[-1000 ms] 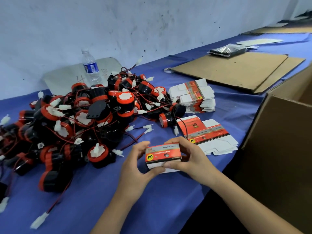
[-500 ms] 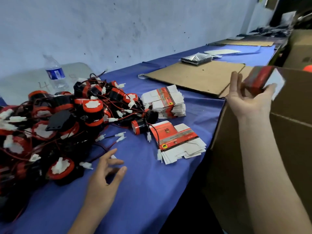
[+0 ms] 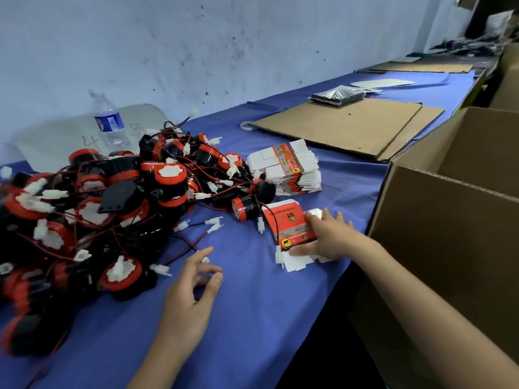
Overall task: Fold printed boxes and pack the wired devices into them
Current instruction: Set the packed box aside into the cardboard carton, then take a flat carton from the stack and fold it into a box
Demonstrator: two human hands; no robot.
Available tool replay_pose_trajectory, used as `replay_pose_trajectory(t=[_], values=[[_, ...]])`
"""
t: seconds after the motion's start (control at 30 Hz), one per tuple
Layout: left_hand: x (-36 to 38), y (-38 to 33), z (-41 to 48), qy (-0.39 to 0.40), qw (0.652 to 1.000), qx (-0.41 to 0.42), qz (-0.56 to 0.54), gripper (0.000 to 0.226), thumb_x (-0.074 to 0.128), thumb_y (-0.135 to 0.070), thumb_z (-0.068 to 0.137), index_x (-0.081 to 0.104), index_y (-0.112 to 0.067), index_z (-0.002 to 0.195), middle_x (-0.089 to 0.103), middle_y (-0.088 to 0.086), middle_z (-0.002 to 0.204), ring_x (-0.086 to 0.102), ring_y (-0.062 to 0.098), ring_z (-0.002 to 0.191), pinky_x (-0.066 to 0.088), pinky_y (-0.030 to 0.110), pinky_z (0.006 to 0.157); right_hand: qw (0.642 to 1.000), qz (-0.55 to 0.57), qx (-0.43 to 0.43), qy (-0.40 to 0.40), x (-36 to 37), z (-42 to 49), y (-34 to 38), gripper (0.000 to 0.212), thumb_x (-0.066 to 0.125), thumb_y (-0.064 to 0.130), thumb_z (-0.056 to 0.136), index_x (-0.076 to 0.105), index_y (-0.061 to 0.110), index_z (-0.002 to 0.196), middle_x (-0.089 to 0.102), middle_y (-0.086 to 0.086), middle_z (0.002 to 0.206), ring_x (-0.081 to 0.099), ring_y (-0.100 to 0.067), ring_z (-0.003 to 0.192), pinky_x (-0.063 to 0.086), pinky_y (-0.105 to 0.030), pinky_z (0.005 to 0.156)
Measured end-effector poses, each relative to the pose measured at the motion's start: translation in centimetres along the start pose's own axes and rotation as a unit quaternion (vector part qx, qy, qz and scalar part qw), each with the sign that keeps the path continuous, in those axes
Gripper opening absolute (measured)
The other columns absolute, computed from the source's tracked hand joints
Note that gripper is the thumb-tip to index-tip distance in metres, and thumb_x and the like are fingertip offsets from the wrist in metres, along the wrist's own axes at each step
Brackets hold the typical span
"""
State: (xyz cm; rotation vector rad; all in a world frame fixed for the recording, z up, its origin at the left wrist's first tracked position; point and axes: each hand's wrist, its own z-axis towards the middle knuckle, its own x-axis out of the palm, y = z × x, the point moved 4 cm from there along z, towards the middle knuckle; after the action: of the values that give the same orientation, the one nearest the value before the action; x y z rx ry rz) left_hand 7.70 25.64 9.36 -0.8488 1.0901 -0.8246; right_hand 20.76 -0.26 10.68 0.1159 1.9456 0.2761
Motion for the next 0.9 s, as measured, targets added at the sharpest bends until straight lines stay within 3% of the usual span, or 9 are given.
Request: replay_pose_trajectory(t=[0.13,0.27,0.33,0.4,0.53,0.63,0.7,0.8,0.9], values=[[0.1,-0.2,0.0,-0.001,1.0,-0.001,0.008,0.042,0.06,-0.011,0.092,0.051,-0.045,0.114,0.067,-0.014,0.094,0.067,0.009,0.09,0.049,0.027,0.083,0.998,0.018,-0.005,-0.064,-1.2,-0.1,0.1,0.101,0.072,0.074,0.059,0.031,0.034,0.143,0.032,-0.01,0.15,0.027,-0.037,0.137,0.027,-0.051,0.111],[0.0,-0.2,-0.1,0.002,1.0,0.002,0.011,0.043,0.06,-0.009,0.092,0.051,-0.045,0.114,0.067,-0.012,0.094,0.066,0.007,0.09,0.047,0.018,0.084,0.988,0.005,0.041,-0.148,-2.0,-0.2,-0.3,0.099,0.074,0.066,0.067,0.025,0.035,0.148,0.034,-0.01,0.147,0.03,-0.035,0.134,0.031,-0.045,0.104],[0.0,-0.3,0.0,0.004,1.0,0.004,0.018,0.042,0.06,-0.01,0.092,0.051,-0.044,0.114,0.067,-0.018,0.093,0.065,0.004,0.09,0.043,0.007,0.079,0.98,-0.01,0.039,-0.194,-2.4,-0.6,-0.1,0.092,0.075,0.058,0.071,0.029,0.031,0.147,0.039,-0.01,0.141,0.033,-0.034,0.128,0.033,-0.042,0.101],[0.0,-0.3,0.0,0.005,1.0,0.005,0.025,0.041,0.06,-0.01,0.092,0.051,-0.044,0.114,0.067,-0.017,0.093,0.065,0.003,0.09,0.042,0.004,0.078,0.966,-0.017,0.016,-0.258,-2.9,-1.4,0.5,0.078,0.077,0.042,0.077,0.037,0.027,0.143,0.04,-0.011,0.135,0.036,-0.034,0.123,0.035,-0.042,0.098],[-0.1,-0.6,-0.1,0.009,1.0,0.013,0.026,0.042,0.059,-0.01,0.093,0.049,-0.044,0.116,0.068,-0.008,0.096,0.065,0.006,0.092,0.041,0.004,0.078,0.917,0.195,-0.057,-0.343,-5.7,-3.9,0.2,0.063,0.068,0.004,0.085,0.046,0.027,0.14,0.049,-0.009,0.116,0.055,-0.024,0.1,0.053,-0.039,0.087],[-0.1,-0.5,-0.1,0.006,0.999,0.017,0.031,0.041,0.058,-0.012,0.094,0.049,-0.045,0.117,0.068,-0.01,0.097,0.065,0.005,0.093,0.042,0.005,0.079,0.858,0.342,-0.069,-0.377,-8.5,-6.8,-1.3,0.058,0.068,0.005,0.086,0.051,0.034,0.134,0.06,0.006,0.09,0.063,-0.009,0.082,0.052,-0.02,0.065],[-0.1,-1.0,-0.3,-0.003,1.0,0.02,0.024,0.041,0.058,-0.014,0.094,0.049,-0.046,0.117,0.067,-0.011,0.098,0.065,0.005,0.092,0.043,0.008,0.079,0.803,0.407,-0.087,-0.427,-9.3,-9.0,-1.4,0.048,0.07,0.014,0.087,0.056,0.039,0.126,0.063,0.013,0.088,0.065,-0.005,0.08,0.052,-0.017,0.066],[-0.1,-2.0,-0.5,-0.003,0.999,0.032,-0.024,0.049,0.061,-0.023,0.09,0.042,-0.042,0.131,0.063,-0.016,0.108,0.063,0.004,0.096,0.044,0.013,0.084,0.742,0.51,-0.163,-0.403,-8.1,-10.2,1.3,0.035,0.071,0.012,0.085,0.066,0.04,0.105,0.068,0.004,0.085,0.067,-0.004,0.073,0.054,-0.018,0.069],[0.1,-2.5,-1.1,0.016,0.998,0.038,-0.041,0.069,0.071,-0.03,0.085,0.034,-0.029,0.143,0.058,-0.023,0.123,0.059,0.001,0.109,0.045,0.013,0.086,0.761,0.538,-0.205,-0.299,-3.6,-8.4,5.6,0.035,0.065,-0.001,0.087,0.066,0.03,0.104,0.062,-0.004,0.078,0.059,-0.007,0.068,0.05,-0.02,0.067]])
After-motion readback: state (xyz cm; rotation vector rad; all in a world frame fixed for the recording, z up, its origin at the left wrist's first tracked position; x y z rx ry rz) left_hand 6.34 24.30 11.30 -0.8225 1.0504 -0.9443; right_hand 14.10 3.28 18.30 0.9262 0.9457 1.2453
